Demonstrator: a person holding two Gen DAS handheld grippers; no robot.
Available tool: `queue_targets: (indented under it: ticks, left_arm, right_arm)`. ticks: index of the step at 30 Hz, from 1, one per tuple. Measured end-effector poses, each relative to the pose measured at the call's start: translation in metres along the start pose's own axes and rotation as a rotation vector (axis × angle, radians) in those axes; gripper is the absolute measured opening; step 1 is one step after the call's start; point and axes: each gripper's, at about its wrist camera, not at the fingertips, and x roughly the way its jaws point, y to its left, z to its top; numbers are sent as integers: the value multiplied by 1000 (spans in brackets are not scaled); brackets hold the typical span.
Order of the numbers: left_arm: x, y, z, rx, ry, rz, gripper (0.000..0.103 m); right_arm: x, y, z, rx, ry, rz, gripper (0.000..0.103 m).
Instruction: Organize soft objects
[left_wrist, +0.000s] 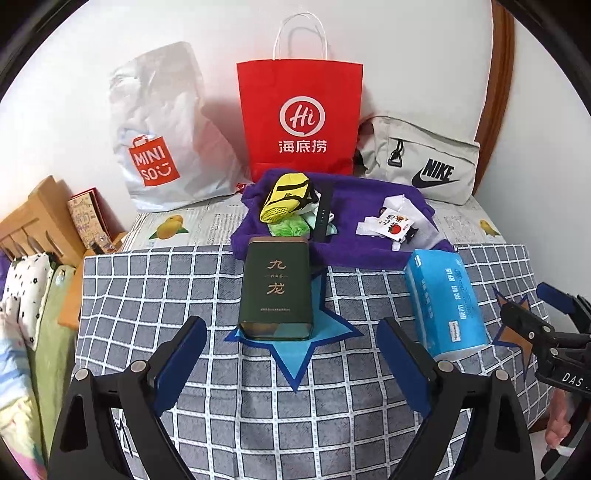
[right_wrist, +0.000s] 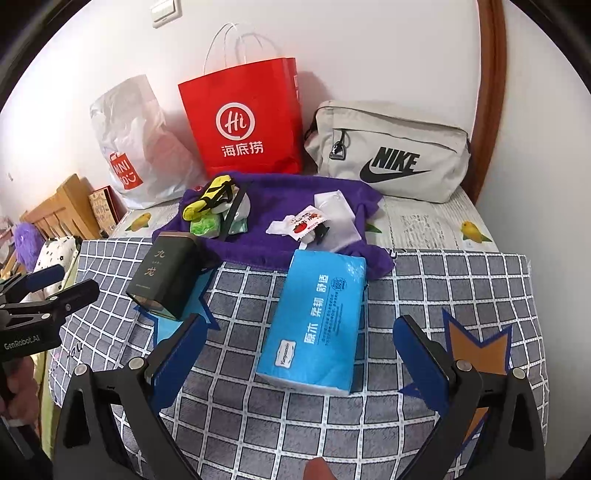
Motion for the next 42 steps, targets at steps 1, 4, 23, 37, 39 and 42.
queue_targets:
  ticks: [1,4,23,37,39,42]
  left_arm:
    - [-1,0,-1,-3,2,-1,93]
    - [-3,-1,-5,-18,10,-10,93]
    - [-10,-11,-5,-8,-4,-21,93]
    - [-11,-9,-7,-10,-2,-24,93]
    - [-11,-9,-8,-11,-1,-25,93]
    - [-11,-9,-7,-10,-1,-23,93]
  right_arm:
    - [-2,0,-1,3,1,0,100]
    - [-7,3,-3,-8,-2,1,100]
    - [-13,4,-11,3,12,-5,100]
    - [-14,10,-11,-9,12,-14,100]
    - [-14,10,-11,-10,13,-12,100]
    - [-16,10,-10,-9,14,-9,100]
